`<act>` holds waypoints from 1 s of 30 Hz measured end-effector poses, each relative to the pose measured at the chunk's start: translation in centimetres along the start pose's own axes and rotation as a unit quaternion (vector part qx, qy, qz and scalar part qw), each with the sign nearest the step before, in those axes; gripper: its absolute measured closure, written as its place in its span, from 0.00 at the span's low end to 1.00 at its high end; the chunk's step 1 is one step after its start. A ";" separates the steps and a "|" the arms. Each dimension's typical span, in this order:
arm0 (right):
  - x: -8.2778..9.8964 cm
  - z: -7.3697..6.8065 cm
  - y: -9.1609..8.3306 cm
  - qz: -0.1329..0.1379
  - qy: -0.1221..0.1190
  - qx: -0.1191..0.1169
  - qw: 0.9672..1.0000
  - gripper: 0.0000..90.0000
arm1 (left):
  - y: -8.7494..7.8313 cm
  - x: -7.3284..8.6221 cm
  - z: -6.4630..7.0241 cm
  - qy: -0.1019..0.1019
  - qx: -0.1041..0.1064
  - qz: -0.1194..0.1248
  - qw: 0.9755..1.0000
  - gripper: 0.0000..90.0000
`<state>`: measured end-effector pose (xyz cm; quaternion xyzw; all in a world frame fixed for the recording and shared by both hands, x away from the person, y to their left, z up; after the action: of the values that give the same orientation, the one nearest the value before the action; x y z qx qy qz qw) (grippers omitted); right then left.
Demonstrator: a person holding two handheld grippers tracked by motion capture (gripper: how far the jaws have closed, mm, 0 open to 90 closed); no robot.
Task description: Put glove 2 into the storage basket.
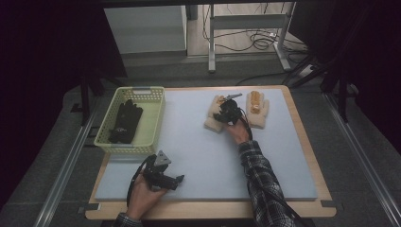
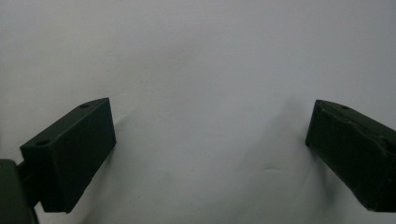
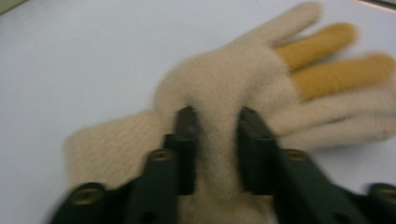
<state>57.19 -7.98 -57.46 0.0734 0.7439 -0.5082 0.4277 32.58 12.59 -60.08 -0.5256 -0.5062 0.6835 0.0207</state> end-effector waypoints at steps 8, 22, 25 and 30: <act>-0.6 -0.3 -2.5 0.022 -0.019 -0.004 1.000 0.95 | 0.0 0.0 0.0 -0.001 0.000 0.000 1.000 0.02; 0.2 -5.9 -9.6 0.044 -0.048 -0.084 0.994 0.95 | 0.0 0.0 0.0 0.001 0.000 -0.001 1.000 0.02; 1.3 -7.3 -11.0 0.039 -0.056 -0.098 0.993 0.94 | 0.0 0.0 0.0 0.000 0.000 0.000 1.000 0.02; 4.1 -9.3 -12.6 0.022 -0.075 -0.107 0.991 0.94 | 0.0 0.0 0.0 0.000 -0.001 0.001 1.000 0.02</act>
<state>42.54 -7.62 -50.57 0.0053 0.7583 -0.4203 0.4984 32.60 12.58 -60.08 -0.5261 -0.5063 0.6830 0.0201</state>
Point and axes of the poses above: each handheld gripper's, and its own axes: y roughly forward along the jaws, x roughly out of its underside, z roughly to its right, the point moved 7 cm from there along y, roughly forward along the jaws, and after that the axes turned 8 degrees about y, right-handed, at the moved point
